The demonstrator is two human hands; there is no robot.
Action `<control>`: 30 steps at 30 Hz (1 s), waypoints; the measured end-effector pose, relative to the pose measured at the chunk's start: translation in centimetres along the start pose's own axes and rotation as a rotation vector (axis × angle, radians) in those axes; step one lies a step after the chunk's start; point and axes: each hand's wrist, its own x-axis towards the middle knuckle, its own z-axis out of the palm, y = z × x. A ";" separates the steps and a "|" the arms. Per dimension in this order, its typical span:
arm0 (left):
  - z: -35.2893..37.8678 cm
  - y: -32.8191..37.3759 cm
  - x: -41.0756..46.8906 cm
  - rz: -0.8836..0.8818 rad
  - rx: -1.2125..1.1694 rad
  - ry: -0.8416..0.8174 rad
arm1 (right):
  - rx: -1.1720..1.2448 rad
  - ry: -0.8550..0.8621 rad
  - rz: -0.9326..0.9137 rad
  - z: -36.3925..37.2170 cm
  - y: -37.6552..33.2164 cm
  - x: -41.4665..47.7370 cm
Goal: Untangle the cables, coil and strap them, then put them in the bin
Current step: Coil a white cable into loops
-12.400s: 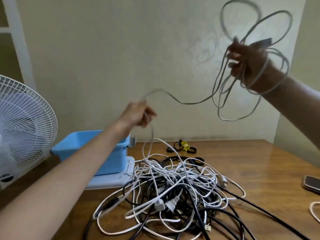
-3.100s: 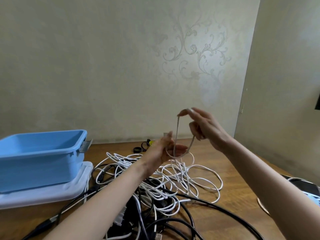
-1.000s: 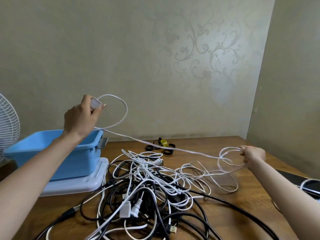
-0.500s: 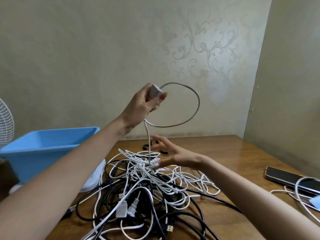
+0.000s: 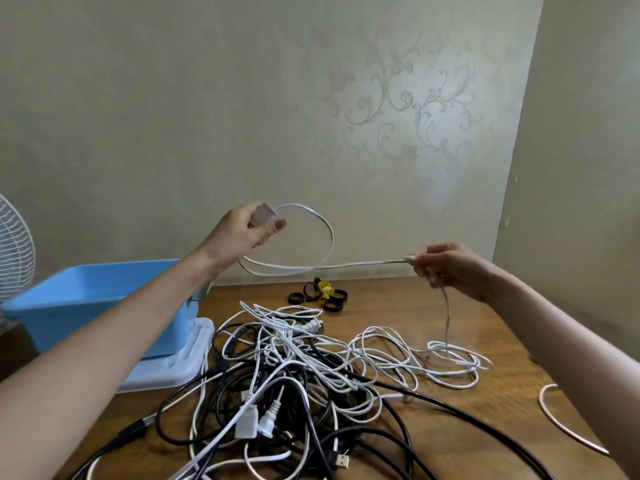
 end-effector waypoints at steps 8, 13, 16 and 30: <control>6.7 2.8 -0.6 -0.326 -0.230 -0.307 | 0.248 -0.113 -0.048 7.9 -4.7 -0.5; 8.1 3.2 -0.5 -0.439 -0.740 -0.373 | -0.357 0.177 -0.417 9.7 -4.8 -0.1; 8.5 3.1 -0.6 -0.461 -0.946 -0.391 | -0.627 0.254 -0.597 9.2 -5.2 0.3; 5.5 3.4 0.6 -0.352 -0.974 -0.447 | 0.260 -0.070 -0.274 6.4 -3.5 0.3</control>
